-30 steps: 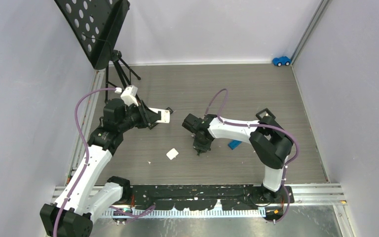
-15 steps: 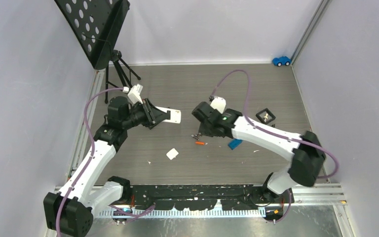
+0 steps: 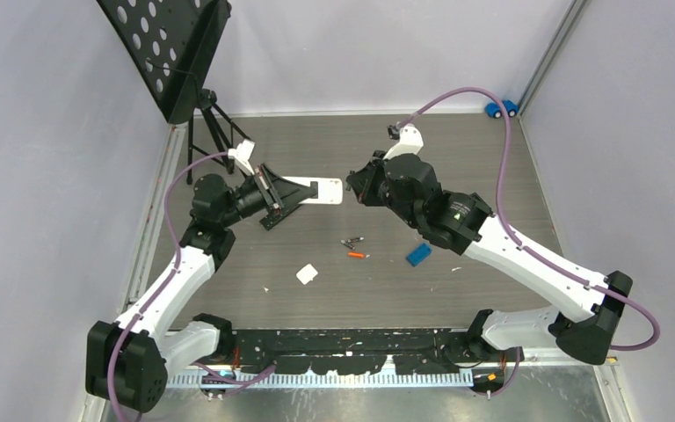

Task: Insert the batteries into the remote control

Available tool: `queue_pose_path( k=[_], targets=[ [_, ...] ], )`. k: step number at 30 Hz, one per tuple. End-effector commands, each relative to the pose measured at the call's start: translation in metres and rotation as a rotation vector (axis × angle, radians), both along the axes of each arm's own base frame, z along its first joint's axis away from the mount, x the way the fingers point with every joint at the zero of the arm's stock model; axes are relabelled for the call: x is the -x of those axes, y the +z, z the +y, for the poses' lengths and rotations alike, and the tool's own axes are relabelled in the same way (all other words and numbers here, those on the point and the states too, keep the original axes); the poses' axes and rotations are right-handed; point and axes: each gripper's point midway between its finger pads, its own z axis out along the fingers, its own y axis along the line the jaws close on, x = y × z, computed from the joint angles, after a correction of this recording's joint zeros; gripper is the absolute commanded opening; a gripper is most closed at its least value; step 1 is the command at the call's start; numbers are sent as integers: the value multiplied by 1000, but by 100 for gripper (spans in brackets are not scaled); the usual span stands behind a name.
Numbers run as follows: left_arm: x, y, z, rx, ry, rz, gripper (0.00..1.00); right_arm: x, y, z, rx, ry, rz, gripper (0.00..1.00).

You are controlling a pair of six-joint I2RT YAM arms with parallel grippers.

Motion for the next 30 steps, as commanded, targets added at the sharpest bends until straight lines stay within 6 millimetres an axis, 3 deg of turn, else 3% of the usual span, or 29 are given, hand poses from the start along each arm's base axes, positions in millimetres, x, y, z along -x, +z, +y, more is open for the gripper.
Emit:
queue_pose_path(
  k=[1,9,18,26,30],
  targets=[
    [8,45,-3,118,-41,-92,0,-1,47,20,-71,93,-128,4],
    [-1,49,-5,166,-33,-36,0,-2,46,33,-36,134,-137,6],
    [-1,62,-5,223,-38,-26,0,-11,26,40,35,120,-129,8],
    [0,68,-4,240,-35,-42,0,-3,26,39,9,137,-103,27],
    [0,69,-3,252,-32,-39,0,-3,28,36,15,122,-101,32]
  ],
)
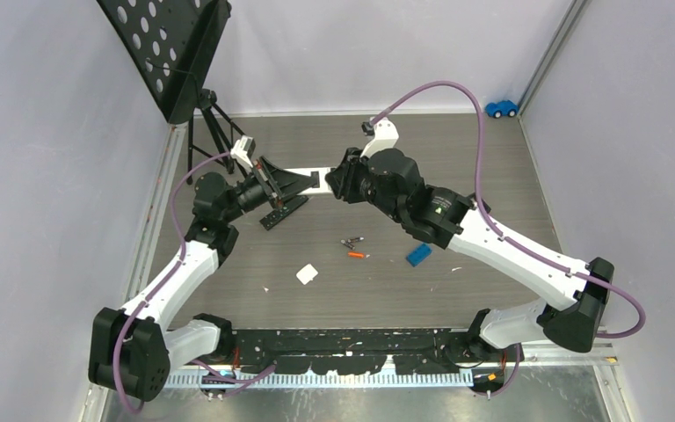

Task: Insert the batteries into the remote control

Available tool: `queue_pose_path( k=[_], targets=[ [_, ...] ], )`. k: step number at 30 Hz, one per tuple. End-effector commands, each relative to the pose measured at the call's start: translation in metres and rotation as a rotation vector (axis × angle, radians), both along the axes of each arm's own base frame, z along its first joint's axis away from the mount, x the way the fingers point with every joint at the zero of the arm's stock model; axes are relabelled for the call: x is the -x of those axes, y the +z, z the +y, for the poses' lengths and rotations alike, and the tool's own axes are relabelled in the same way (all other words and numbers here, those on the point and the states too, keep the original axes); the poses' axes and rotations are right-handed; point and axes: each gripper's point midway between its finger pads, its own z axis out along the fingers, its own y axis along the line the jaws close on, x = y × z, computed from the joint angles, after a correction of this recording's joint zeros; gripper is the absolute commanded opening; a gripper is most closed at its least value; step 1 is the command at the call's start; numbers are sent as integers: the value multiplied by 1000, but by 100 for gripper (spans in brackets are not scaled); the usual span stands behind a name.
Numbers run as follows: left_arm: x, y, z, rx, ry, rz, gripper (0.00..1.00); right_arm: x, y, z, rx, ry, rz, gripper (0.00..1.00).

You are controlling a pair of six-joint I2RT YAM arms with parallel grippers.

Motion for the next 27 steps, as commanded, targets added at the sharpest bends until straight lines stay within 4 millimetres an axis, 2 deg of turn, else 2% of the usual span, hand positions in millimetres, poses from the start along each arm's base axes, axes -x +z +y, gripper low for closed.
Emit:
queue_pose_path(
  k=[1,7,14,17,21,24,27],
  targets=[
    [9,42,2,77,-7,-142,0,1,19,-6,-17,-19,-19,32],
    [8,40,2,90,-4,-115,0,-1,24,-10,-12,-48,-15,41],
    [6,41,3,100,9,-117,0,2,40,-17,-65,-72,-9,54],
    [3,40,4,106,20,-126,0,9,53,-17,-128,-51,-21,63],
    [0,42,6,126,45,-161,0,17,71,-20,-233,-50,-3,68],
    [-3,44,8,142,69,-183,0,19,70,-28,-344,-126,86,76],
    [-5,46,10,153,87,-202,0,22,70,-26,-523,-173,199,80]
  ],
)
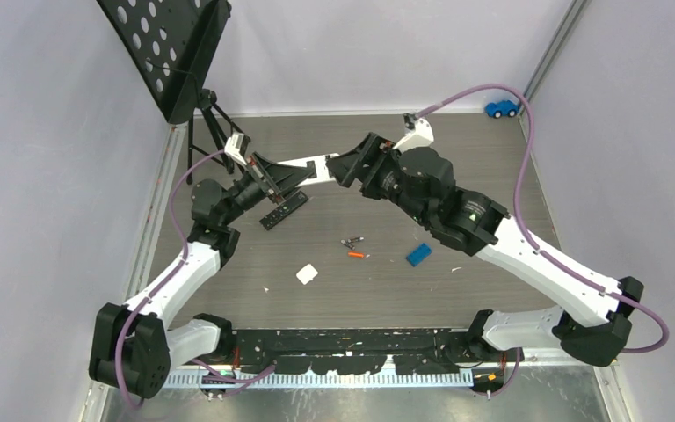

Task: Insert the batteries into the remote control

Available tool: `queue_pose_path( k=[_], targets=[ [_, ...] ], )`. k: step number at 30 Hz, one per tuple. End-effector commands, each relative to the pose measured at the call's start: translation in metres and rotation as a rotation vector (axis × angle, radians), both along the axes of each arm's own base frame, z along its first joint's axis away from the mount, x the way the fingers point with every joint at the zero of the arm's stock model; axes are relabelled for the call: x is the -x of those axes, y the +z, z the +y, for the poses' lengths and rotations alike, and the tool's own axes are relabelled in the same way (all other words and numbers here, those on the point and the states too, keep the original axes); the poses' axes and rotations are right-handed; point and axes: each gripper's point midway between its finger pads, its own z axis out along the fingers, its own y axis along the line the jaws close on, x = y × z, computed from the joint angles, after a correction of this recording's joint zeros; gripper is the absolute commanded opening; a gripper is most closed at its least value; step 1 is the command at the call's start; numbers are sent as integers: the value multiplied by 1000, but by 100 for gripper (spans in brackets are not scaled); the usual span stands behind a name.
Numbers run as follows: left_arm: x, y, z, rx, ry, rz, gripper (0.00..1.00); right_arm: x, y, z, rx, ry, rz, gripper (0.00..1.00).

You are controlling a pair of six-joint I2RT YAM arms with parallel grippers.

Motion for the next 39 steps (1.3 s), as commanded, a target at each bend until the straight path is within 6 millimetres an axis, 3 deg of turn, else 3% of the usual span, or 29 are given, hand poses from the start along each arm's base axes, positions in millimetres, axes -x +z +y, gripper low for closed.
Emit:
queue_pose_path(
  k=[1,13,35,39],
  targets=[
    [1,23,6,56,45,-117,0,5,15,-3,-312,-76,142,80],
    [2,37,11,87,78,-154,0,-6,16,30,-545,-76,288,82],
    [18,36,5,46,13,-261,0,-41,13,31,-653,-151,350,75],
    [16,33,5,44,15,-254,0,-42,12,30,-652,-146,355,69]
  ],
)
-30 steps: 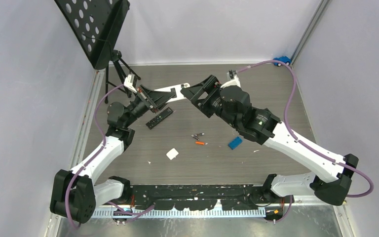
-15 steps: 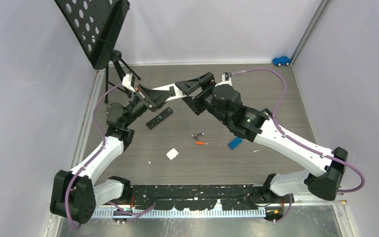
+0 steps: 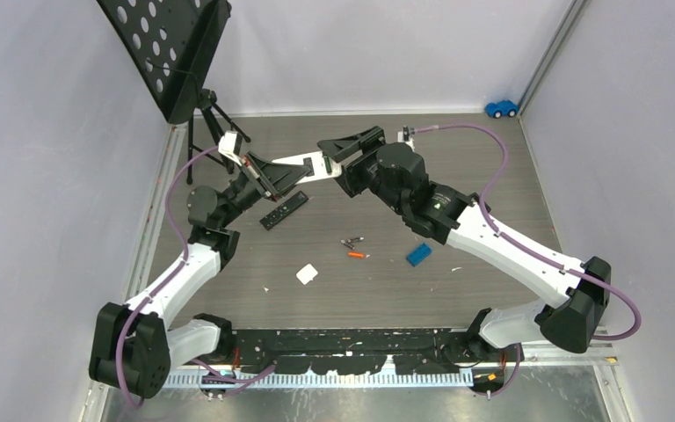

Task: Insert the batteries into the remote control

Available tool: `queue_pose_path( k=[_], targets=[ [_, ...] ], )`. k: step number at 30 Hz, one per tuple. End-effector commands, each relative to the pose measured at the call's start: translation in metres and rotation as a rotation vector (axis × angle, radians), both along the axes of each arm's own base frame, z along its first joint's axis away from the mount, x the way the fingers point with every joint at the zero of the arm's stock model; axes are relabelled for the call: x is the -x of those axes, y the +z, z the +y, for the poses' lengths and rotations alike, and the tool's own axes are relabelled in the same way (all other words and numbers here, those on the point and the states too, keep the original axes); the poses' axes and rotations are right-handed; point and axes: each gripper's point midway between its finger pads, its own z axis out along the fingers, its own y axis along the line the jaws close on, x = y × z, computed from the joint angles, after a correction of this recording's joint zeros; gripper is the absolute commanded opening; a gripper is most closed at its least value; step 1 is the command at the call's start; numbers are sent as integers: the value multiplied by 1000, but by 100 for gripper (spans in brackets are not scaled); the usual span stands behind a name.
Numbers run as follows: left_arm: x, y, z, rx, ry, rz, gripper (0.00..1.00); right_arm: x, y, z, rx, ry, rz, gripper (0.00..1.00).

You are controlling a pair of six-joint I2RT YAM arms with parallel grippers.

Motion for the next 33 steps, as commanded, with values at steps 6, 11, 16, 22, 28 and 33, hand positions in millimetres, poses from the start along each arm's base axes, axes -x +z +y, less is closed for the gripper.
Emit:
queue_pose_path(
  k=[6,11,16,22,28,33],
  targets=[
    [3,16,0,24,-11,-54,0,-2,27,0,-92,22,-44,61],
    [3,23,0,36,-16,-53,0,-4,27,-5,-95,13,-51,57],
    [4,32,2,61,-17,-46,0,-4,24,-5,-91,21,-49,47],
    [5,46,4,107,-22,-26,0,-2,19,1,-62,64,-53,37],
    [4,57,7,198,-60,96,0,-2,12,3,0,98,-119,29],
    [2,57,9,278,-107,251,0,-2,9,8,41,170,-201,28]
  ],
)
